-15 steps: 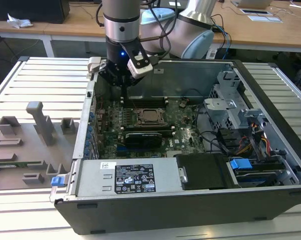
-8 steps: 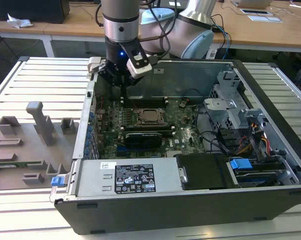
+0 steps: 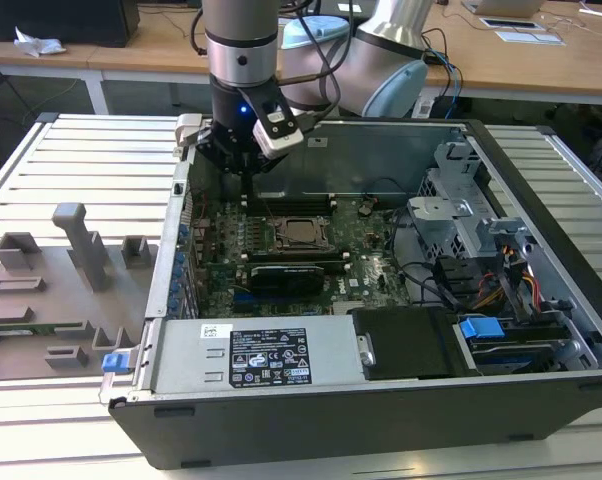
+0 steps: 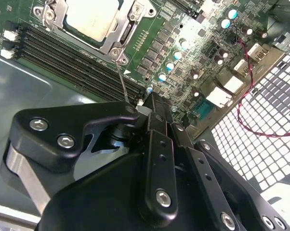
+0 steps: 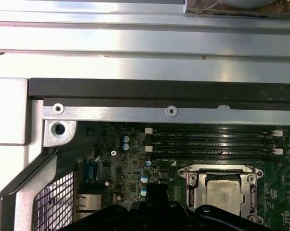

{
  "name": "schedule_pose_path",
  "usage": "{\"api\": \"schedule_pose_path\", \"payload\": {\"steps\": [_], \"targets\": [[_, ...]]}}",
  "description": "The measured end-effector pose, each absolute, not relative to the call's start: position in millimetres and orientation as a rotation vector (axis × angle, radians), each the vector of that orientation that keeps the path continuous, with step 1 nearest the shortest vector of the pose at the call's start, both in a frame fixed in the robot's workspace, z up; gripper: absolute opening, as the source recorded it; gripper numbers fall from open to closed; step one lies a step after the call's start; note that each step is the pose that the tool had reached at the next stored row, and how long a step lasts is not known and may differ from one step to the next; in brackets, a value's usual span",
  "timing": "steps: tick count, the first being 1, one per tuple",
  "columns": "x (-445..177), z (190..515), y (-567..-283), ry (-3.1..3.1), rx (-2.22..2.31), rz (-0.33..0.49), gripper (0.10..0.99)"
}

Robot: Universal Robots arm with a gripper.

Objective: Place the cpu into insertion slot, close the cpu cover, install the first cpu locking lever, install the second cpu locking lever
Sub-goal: 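Install the first cpu locking lever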

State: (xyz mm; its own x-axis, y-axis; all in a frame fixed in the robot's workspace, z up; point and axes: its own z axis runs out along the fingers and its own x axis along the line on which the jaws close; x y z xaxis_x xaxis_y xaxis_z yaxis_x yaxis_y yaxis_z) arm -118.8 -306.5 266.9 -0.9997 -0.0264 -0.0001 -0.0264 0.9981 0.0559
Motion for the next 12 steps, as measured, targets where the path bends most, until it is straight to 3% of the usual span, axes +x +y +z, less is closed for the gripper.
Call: {"api": "schedule_pose_path", "payload": {"steps": [12], "targets": [[-110,261,-295,-3.139,0.041,-0.088,0.106]]}}
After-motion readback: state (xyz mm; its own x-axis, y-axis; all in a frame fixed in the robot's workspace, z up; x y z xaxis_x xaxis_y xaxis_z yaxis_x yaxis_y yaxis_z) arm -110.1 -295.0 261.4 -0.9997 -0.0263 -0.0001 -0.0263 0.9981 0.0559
